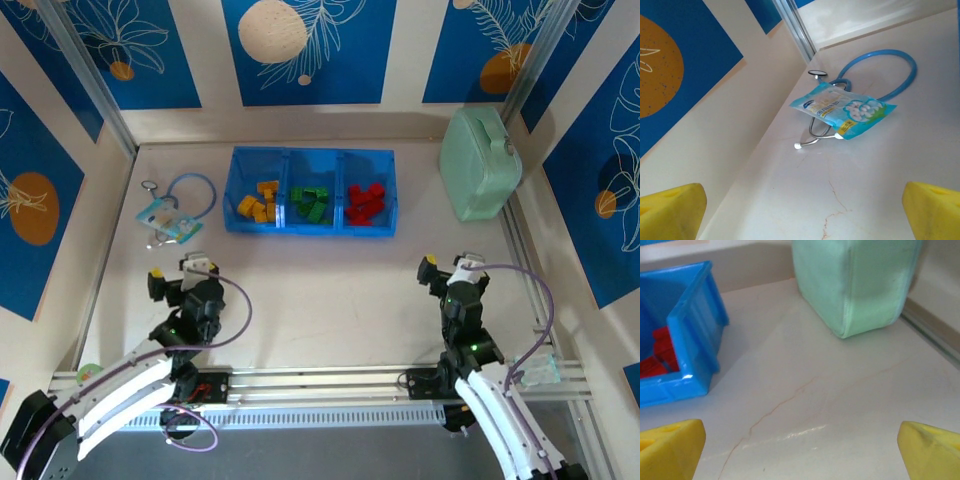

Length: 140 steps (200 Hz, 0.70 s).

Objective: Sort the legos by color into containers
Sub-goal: Reset both arms

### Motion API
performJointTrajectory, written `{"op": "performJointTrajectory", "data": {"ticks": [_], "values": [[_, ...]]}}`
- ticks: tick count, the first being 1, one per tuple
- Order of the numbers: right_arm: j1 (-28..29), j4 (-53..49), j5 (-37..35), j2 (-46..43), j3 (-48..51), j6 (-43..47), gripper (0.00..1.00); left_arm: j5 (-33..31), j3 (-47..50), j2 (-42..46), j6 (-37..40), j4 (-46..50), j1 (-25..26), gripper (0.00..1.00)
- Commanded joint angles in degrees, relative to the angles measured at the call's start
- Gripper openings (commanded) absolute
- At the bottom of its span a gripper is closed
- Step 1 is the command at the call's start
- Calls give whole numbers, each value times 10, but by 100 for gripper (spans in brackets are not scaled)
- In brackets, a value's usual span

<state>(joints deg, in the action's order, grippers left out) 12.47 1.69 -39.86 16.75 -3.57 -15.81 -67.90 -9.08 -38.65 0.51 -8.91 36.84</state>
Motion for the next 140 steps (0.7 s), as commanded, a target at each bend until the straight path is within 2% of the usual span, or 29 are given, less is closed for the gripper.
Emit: {"op": "performJointTrajectory", "data": {"ticks": [1,25,67,114,140], "values": [[-34,117,19,15,36,1,99,17,8,-1,2,-62,-22,100],[-71,159,37,35,48,-20,100,34,16,-9,7,-104,-50,100],[-98,206,37,77,55,-47,100,36,41,-17,29,-191,-80,100],[-108,332,43,211,50,-48,99,94,55,-78,28,-298,-146,100],[-110,380,48,291,32,-44,99,109,52,-113,24,-333,-161,100]]}}
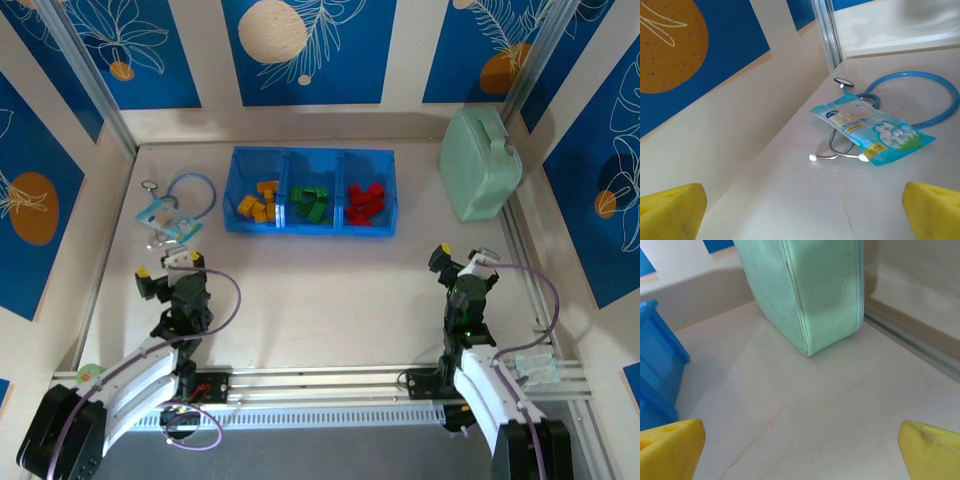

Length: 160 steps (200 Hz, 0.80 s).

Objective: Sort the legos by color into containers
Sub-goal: Reset both arms

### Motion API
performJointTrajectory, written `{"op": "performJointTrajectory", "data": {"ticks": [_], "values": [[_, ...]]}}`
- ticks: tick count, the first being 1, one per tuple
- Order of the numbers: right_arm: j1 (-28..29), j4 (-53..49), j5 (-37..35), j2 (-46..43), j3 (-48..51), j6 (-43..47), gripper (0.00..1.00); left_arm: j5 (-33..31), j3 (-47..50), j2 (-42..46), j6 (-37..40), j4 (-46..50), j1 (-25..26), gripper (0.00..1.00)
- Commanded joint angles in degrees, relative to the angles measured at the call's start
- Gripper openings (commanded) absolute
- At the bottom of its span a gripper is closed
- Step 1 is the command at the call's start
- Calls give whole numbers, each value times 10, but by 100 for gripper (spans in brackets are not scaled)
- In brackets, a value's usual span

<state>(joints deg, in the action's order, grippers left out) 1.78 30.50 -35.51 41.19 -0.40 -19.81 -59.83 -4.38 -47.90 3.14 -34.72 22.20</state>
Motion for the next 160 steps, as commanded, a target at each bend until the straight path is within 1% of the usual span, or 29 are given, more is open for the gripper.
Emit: {"op": "performJointTrajectory", "data": {"ticks": [1,19,43,51,93,116,143,152,160], "values": [[-3,94,5,49,0,-5,99,28,5,-21,-3,-75,-14,100],[-4,130,9,98,-10,0,99,40,5,-41,-3,-98,-21,100],[-4,150,10,142,-20,4,99,52,6,-74,-8,-141,-37,100],[-3,157,10,153,-37,5,99,54,5,-86,-10,-154,-41,100],[-1,198,15,207,-51,16,99,78,3,-164,-5,-246,-57,100],[-6,221,11,236,-58,12,99,84,-3,-226,7,-320,-62,100],[-13,222,18,249,-65,10,99,93,0,-320,25,-458,-62,100],[-15,228,20,250,-62,3,99,86,-14,-327,28,-447,-63,100],[-21,255,18,264,-53,-8,99,94,-20,-335,33,-450,-63,100]]}}
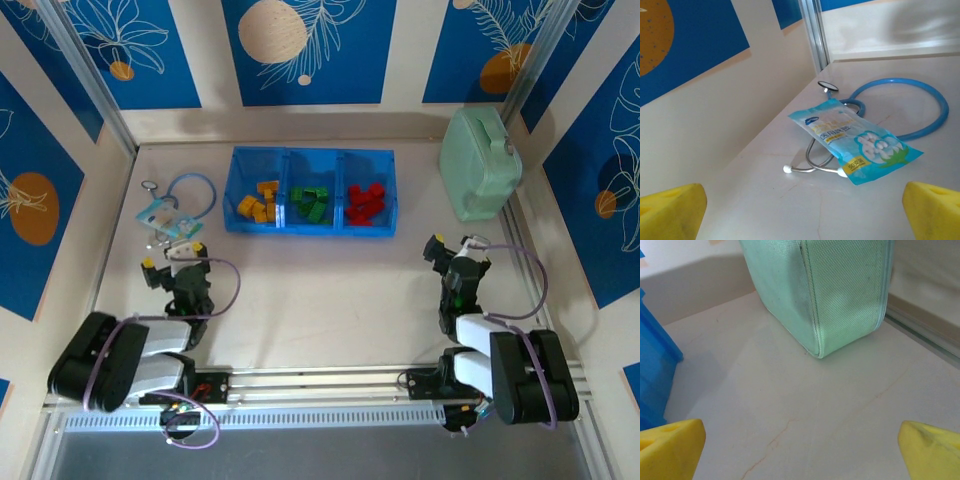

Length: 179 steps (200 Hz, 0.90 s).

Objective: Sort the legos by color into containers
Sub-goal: Reset both arms

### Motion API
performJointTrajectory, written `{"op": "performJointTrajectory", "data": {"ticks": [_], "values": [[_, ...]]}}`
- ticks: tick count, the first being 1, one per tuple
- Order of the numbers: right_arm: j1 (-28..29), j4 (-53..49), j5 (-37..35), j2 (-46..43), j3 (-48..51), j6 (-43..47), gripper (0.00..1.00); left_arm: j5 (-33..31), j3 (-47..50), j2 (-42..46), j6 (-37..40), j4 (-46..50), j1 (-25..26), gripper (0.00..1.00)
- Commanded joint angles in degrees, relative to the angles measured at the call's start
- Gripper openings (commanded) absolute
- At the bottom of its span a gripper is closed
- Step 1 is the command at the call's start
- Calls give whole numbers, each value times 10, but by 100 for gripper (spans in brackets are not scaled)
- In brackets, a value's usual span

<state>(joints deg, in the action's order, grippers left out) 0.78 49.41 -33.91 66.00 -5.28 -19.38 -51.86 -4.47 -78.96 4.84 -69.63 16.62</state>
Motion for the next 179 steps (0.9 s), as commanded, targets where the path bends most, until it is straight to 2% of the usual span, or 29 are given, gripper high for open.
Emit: {"op": "performJointTrajectory", "data": {"ticks": [1,19,32,54,65,85,104,130,147,179], "values": [[-12,71,1,19,-3,-13,99,13,-20,-26,18,-102,-7,100],[-35,169,13,103,8,-45,99,21,-16,-27,21,-110,-5,100],[-33,237,31,152,2,-17,99,52,-5,-19,21,-110,-5,100],[-5,157,15,107,-9,3,99,92,-3,-20,23,-110,-6,100],[-4,208,23,135,-5,18,99,124,2,-34,-19,-111,-11,100],[25,258,25,152,6,59,99,129,-39,-90,0,-111,-12,100],[58,308,31,186,5,111,99,146,-49,-103,37,-111,5,100],[105,310,58,214,-17,191,99,227,-47,-113,67,-111,10,100],[146,310,62,241,-36,251,99,230,-45,-110,72,-111,15,100],[129,309,87,236,-32,237,99,233,-48,-114,75,-111,15,100]]}}
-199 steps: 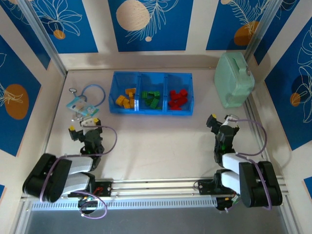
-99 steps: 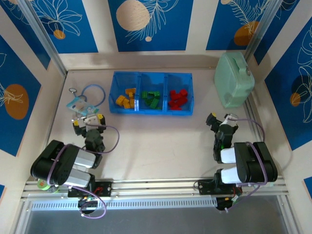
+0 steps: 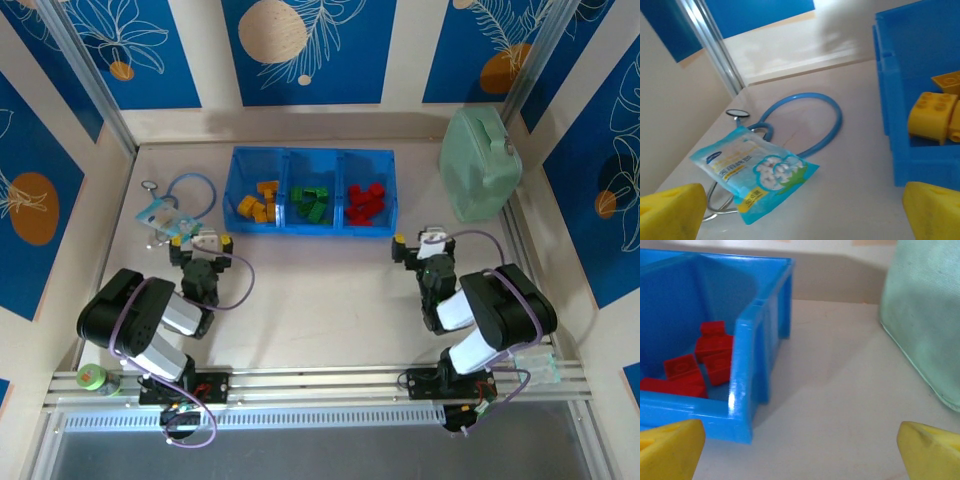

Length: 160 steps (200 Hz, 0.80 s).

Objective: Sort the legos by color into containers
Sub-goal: Reset both arms

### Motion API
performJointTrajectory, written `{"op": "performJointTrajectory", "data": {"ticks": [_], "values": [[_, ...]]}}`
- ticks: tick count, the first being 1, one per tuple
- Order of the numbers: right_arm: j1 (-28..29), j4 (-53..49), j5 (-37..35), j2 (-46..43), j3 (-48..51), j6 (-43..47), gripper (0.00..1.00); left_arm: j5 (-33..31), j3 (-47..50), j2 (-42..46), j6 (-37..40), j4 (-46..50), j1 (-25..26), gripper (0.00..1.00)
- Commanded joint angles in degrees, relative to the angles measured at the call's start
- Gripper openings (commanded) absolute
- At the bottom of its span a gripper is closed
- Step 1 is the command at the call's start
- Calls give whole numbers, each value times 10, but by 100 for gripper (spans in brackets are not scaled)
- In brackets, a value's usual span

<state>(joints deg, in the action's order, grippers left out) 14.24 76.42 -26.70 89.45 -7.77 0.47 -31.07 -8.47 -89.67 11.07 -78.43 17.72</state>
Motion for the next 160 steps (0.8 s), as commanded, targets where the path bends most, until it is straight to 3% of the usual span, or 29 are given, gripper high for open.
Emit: {"op": "performJointTrajectory", "data": {"ticks": [1,22,33,48,68,99,131,141,151,160], "values": [[-6,39,15,1,-8,38,99,25,-9,-7,13,-23,4,100],[-41,37,65,20,-11,11,99,24,-15,-13,15,-22,3,100],[-40,12,38,25,-34,6,99,25,-18,-15,15,-22,1,100],[-67,-145,43,-21,-87,-33,99,27,-19,-16,16,-22,1,100],[-125,-285,119,-23,-151,-81,99,31,-24,-17,15,-16,-4,100],[-110,-263,106,-20,-144,-65,99,65,-52,13,-12,86,-29,100],[-97,-241,102,-21,-132,-51,99,154,-123,24,-78,263,-96,100],[-96,-235,101,-22,-128,-50,99,177,-117,-18,-92,185,-123,100],[-95,-229,101,-22,-125,-48,99,177,-126,14,-106,268,-124,100],[-94,-224,101,-22,-123,-46,99,175,-117,-4,-99,210,-124,100]]}}
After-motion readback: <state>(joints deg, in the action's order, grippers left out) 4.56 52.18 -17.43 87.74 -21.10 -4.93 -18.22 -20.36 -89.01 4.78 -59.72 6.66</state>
